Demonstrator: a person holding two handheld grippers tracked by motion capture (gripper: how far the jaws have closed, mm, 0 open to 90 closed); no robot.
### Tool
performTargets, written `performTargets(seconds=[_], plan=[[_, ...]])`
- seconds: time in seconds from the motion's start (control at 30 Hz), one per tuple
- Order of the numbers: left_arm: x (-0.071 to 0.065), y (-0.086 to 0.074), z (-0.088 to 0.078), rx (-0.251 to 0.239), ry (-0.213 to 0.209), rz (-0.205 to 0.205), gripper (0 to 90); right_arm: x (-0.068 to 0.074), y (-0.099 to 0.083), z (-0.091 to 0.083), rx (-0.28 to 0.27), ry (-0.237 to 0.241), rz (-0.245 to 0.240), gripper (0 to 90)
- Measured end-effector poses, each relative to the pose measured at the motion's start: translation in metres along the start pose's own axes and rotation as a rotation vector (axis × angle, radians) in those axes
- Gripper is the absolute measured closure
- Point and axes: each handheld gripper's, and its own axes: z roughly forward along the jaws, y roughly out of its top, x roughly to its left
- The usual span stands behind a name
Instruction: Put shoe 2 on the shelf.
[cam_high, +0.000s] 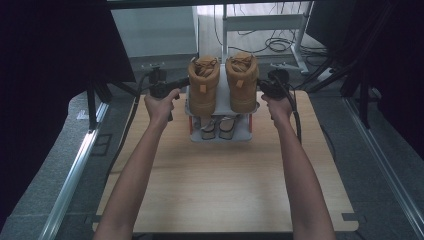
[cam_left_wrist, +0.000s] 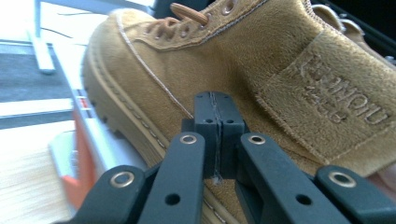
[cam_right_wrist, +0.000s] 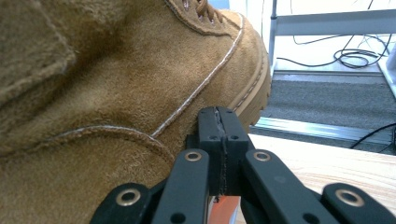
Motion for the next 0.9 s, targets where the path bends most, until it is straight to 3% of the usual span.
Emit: performTargets(seconds=[0.1, 0.3, 0.6, 0.77, 0.9], plan=[[-0.005, 0.001, 0.001, 0.009, 0.031, 0.046, 89.9, 0.003, -0.001, 0.002, -0.002, 0.019, 0.001, 89.5], [-0.002, 0.002, 0.001, 0.021, 0.026, 0.037, 89.9, 0.012, -0.002, 0.009, 0.001, 0.043, 0.001, 89.6], [-0.004, 0.001, 0.003, 0.02, 0.025, 0.029, 90.0, 0.018, -0.002, 0.012, 0.005, 0.031, -0.007, 89.8], [0.002, 0.0, 0.0, 0.015, 0.0, 0.018, 89.8, 0.017, -0.002, 0.012, 0.007, 0.038, -0.017, 89.7], [0.007, -0.001, -0.003, 0.008, 0.024, 0.028, 88.1, 0.016, -0.002, 0.01, 0.009, 0.027, -0.014, 89.5]])
